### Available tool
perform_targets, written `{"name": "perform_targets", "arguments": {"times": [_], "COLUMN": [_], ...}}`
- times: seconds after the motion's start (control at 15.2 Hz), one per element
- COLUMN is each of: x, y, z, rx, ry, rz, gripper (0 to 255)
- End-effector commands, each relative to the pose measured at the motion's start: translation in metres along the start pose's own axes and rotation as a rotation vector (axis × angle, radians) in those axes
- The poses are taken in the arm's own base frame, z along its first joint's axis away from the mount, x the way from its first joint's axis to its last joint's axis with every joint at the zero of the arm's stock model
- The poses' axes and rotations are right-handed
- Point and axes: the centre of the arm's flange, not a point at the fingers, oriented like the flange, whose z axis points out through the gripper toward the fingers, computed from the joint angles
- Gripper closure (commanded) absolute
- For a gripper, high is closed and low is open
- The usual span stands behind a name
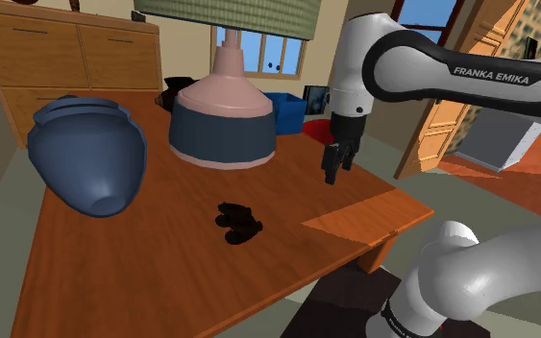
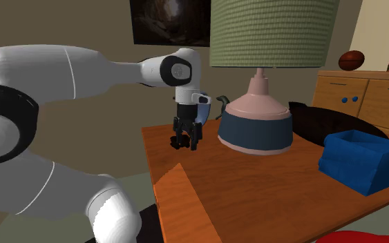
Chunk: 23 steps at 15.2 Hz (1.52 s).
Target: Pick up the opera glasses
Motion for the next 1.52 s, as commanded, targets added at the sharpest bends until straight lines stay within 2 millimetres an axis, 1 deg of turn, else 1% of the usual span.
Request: {"name": "perform_targets", "arguments": {"times": [0.0, 0.4, 0.79, 1.39, 1.45], "x": [0.000, 0.045, 0.085, 0.132, 0.134], "y": [0.000, -0.054, -0.113, -0.209, -0.216], "z": [0.000, 0.013, 0.023, 0.032, 0.033], "rx": [0.000, 0.013, 0.026, 0.046, 0.048], "ry": [0.000, 0.057, 0.115, 0.201, 0.207], "rz": [0.000, -0.111, -0.222, -0.389, -0.401], "gripper": [0, 0, 0, 0, 0]}}
